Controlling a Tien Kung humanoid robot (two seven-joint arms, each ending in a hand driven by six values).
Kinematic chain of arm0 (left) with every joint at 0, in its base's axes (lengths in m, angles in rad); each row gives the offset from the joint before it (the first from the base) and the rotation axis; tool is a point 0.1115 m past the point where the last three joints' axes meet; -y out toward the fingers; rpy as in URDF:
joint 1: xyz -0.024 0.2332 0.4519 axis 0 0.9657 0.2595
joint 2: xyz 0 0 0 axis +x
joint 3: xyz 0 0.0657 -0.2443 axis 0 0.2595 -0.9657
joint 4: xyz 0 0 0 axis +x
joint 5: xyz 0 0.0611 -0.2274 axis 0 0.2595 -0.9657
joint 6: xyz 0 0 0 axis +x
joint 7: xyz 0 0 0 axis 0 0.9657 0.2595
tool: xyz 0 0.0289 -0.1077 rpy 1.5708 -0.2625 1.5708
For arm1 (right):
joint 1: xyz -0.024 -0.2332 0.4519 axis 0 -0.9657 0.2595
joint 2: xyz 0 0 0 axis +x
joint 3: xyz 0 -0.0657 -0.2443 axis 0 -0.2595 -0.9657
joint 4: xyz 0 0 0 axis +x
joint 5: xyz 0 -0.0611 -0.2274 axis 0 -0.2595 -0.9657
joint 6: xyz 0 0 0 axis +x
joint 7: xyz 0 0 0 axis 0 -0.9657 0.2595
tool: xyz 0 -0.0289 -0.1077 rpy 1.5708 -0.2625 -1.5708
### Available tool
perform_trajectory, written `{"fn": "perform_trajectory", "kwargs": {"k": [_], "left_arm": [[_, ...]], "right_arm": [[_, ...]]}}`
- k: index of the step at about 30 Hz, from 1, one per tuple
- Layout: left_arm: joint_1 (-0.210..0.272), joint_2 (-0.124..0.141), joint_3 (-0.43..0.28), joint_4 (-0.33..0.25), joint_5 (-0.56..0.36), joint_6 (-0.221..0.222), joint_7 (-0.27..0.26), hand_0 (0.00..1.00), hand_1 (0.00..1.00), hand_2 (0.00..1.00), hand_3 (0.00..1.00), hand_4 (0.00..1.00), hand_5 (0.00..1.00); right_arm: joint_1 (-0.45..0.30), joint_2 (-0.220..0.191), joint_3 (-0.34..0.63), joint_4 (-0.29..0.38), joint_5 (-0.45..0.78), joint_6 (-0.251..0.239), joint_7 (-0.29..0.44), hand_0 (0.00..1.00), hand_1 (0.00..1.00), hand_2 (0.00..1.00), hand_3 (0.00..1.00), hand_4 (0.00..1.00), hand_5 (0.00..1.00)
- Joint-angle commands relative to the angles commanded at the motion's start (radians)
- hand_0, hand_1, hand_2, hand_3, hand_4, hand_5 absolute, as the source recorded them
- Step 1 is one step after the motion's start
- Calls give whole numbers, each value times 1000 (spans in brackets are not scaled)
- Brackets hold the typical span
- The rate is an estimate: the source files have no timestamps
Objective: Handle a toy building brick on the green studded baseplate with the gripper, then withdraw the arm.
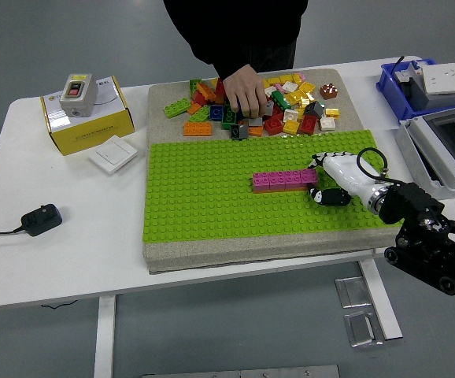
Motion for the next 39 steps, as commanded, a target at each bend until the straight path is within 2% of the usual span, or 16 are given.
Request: {"fn": "perform_trajectory", "kwargs": {"k": [2, 19, 39], "left_arm": [[0, 0, -1, 0, 1, 0, 0, 667, 666, 662, 661, 352, 662], [1, 0, -5, 0, 4, 0, 0, 667, 666, 661, 660, 352, 661], [7, -2, -4, 0, 4, 0, 0, 667, 665, 662, 659, 350, 659]], "right_arm": [[0, 0, 0, 1, 0, -1, 0, 899, 908, 973, 839, 484, 397], [-2, -2, -3, 6, 7, -3, 1, 904, 911, 964, 833, 488, 398], [-17, -16, 4, 48, 26, -11, -2, 908, 917, 971, 819, 506, 398]]}}
